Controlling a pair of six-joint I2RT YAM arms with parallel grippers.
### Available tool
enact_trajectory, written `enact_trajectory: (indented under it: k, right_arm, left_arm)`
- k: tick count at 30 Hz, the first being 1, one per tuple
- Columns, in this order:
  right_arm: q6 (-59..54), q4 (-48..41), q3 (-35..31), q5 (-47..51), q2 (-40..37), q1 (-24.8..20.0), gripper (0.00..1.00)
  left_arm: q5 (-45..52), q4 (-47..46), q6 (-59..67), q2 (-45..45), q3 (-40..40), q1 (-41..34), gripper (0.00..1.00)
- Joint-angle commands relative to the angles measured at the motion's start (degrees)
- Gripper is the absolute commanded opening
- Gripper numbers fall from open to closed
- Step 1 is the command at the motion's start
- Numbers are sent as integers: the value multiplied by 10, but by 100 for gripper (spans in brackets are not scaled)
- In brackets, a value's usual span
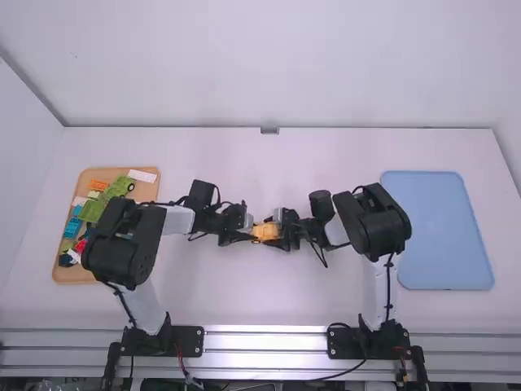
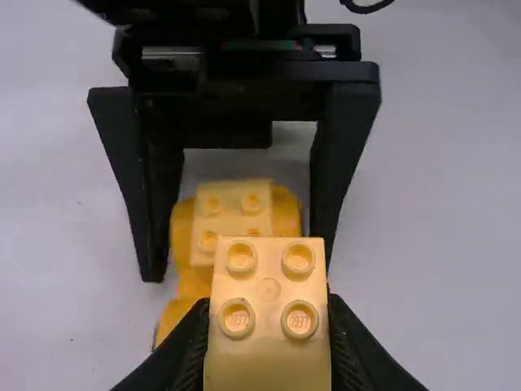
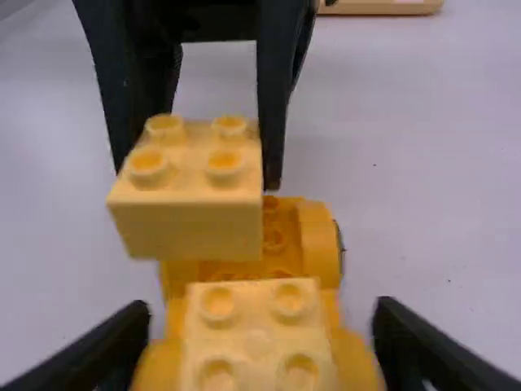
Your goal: Assemble lego blocks to make yellow taxi
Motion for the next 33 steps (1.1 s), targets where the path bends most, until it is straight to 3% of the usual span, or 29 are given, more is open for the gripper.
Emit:
enact_trajectory:
  k: [1,9,21,26,33]
  right_arm:
    - [-1,0,6,-13,8,1,57]
    - [-43,-45,8,1,8,1,45]
    - [-61,-123,38,16,8,2,45]
    - [-61,-135,45,17,8,1,45]
    - [-61,-131,44,17,8,1,46]
  left_arm:
    - [-34,4,-28,4,7,-5,15]
    - [-32,17,-32,3,7,-2,14]
    - [-42,16,-32,0,7,-2,8]
    - [6,7,-19,-21,7,2,9]
    - [-11,-20,-6,-26,5,4,8]
